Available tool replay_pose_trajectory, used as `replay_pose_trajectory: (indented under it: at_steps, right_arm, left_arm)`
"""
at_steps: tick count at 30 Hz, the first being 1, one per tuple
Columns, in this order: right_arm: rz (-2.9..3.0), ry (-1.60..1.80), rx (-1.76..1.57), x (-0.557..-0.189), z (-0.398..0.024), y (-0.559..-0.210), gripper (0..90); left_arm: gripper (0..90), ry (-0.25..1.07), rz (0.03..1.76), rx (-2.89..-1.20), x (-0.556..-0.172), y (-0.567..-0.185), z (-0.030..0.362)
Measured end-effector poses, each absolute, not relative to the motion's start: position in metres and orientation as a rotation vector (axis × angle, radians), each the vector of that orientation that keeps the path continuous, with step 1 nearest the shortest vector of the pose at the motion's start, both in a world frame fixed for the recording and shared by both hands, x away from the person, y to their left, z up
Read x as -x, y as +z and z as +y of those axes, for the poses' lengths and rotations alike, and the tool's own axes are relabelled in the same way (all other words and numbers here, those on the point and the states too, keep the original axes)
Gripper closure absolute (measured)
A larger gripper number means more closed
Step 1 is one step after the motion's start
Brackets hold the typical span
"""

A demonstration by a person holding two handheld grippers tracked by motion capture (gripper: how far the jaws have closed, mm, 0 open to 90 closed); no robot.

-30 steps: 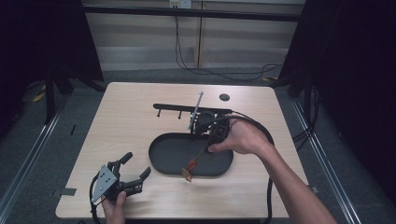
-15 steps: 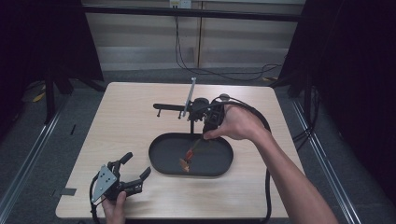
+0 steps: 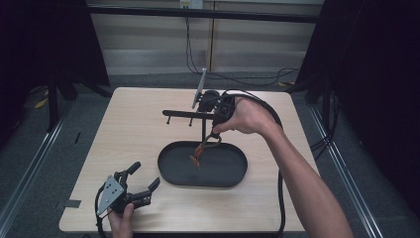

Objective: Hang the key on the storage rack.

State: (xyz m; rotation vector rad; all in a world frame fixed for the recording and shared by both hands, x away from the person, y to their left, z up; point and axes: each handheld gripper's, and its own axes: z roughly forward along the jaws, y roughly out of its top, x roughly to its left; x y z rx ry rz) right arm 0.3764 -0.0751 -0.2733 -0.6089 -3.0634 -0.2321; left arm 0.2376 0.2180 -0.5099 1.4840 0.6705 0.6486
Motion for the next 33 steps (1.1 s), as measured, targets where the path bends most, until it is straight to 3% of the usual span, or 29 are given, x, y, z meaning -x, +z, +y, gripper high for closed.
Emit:
replay_pose_trajectory:
  at_steps: [33]
  right_arm:
    - [-3.067,-0.289,0.753,-0.419,-0.083,-0.278,85.5]
  left_arm:
    - [15.6,0.645,0.672,-1.469,-0.238,-0.51,0.217]
